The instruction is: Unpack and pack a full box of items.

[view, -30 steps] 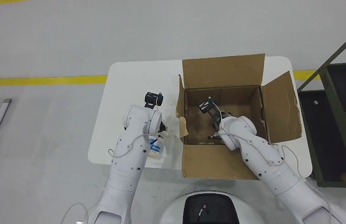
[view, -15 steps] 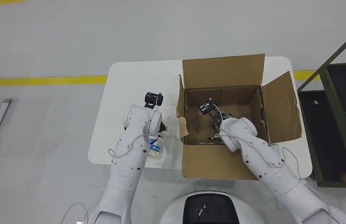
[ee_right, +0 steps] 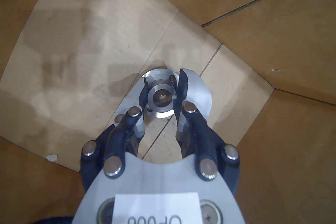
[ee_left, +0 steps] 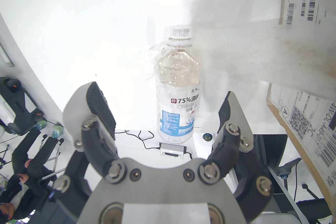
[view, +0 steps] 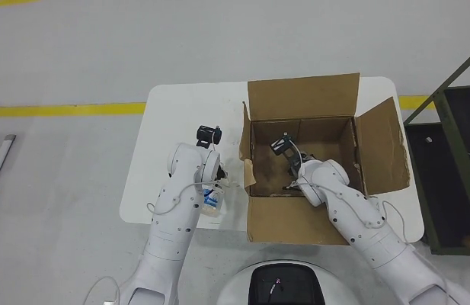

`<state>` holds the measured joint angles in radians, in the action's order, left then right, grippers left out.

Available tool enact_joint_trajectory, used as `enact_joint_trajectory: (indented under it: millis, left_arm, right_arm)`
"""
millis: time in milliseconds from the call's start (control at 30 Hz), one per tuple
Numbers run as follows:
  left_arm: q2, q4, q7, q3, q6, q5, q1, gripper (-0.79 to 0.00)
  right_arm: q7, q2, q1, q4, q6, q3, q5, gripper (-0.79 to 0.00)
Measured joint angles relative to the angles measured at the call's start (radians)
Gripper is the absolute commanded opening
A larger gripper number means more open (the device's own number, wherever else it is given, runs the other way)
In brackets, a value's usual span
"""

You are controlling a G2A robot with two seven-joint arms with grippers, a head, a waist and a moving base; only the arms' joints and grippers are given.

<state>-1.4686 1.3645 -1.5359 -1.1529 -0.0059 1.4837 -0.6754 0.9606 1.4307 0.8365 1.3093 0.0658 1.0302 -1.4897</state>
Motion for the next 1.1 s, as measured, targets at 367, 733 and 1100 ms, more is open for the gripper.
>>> enact_joint_trajectory:
  millis: [367,733,1100]
  left_arm:
    - [0.0,0.0,0.0,0.0,0.0,0.0,0.0,0.0]
    - [0.0,0.0,0.0,0.0,0.0,0.0,0.0,0.0]
    - [0.0,0.0,0.0,0.0,0.0,0.0,0.0,0.0]
  right_arm:
    - [-0.068,-0.015,0.086,0.223,0.061,0.191,0.178,-0.785]
    - [-0.179,-0.028,0.238,0.408,0.013,0.431,0.61,-0.785]
    - [-0.21,-0.026,0.251,0.417,0.008,0.43,0.646,-0.785]
